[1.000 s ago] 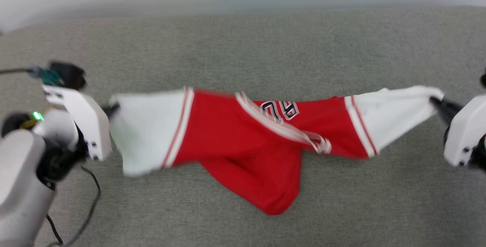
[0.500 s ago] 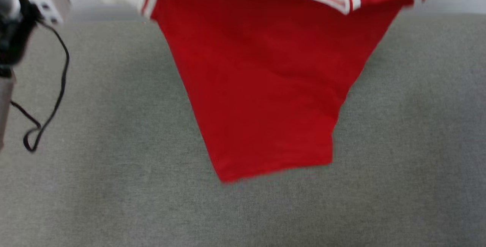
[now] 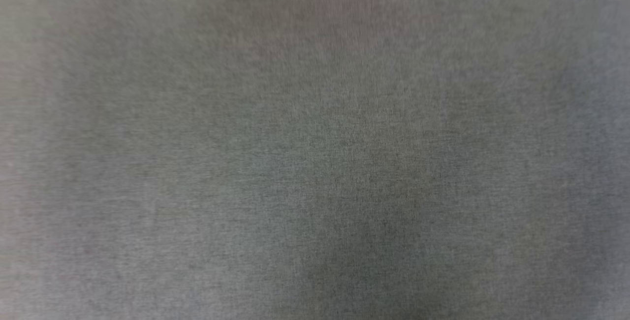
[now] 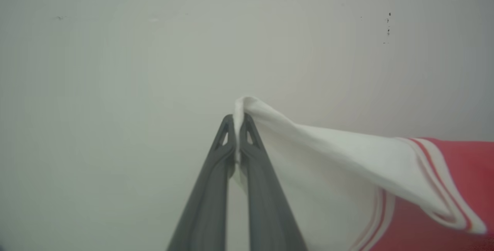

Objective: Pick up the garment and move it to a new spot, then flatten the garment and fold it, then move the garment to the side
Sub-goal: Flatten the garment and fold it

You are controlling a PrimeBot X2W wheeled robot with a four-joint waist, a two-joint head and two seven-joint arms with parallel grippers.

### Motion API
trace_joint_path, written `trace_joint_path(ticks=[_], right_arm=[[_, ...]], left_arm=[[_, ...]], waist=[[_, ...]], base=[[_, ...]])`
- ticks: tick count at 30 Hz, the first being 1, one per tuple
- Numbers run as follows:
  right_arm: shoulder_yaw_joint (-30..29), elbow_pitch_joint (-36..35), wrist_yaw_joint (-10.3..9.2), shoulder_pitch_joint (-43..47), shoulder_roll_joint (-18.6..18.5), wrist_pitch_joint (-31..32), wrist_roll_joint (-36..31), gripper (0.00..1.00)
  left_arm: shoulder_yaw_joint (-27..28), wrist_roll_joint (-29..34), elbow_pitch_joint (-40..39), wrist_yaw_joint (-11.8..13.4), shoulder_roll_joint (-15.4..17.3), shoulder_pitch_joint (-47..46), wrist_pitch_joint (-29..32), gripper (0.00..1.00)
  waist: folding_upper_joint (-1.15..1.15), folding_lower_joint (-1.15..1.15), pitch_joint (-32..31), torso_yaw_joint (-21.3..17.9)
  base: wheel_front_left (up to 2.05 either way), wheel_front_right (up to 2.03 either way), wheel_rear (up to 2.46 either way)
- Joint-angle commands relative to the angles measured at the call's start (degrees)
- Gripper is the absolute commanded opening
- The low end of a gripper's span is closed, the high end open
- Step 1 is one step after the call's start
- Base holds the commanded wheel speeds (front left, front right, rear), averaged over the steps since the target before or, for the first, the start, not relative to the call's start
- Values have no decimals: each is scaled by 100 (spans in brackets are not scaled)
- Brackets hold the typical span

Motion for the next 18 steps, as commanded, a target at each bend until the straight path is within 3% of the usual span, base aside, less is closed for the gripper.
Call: trace_joint_path(ticks=[1, 8, 18], right_arm=[[74, 130, -4, -220, 79, -199, -78, 0], [457, 622, -4, -1064, 245, -956, -175, 0], [1036, 1233, -4, -1261, 348, -1403, 145, 0]], left_arm=[[48, 51, 70, 2, 31, -187, -145, 0], [67, 168, 197, -61, 13, -834, -543, 0], [84, 17, 566, -194, -136, -722, -887, 0]], waist=[[0, -1, 538, -146], [0, -1, 1213, -234], [0, -1, 1836, -233]], base=[[0, 0, 0], [0, 0, 0], [0, 0, 0]])
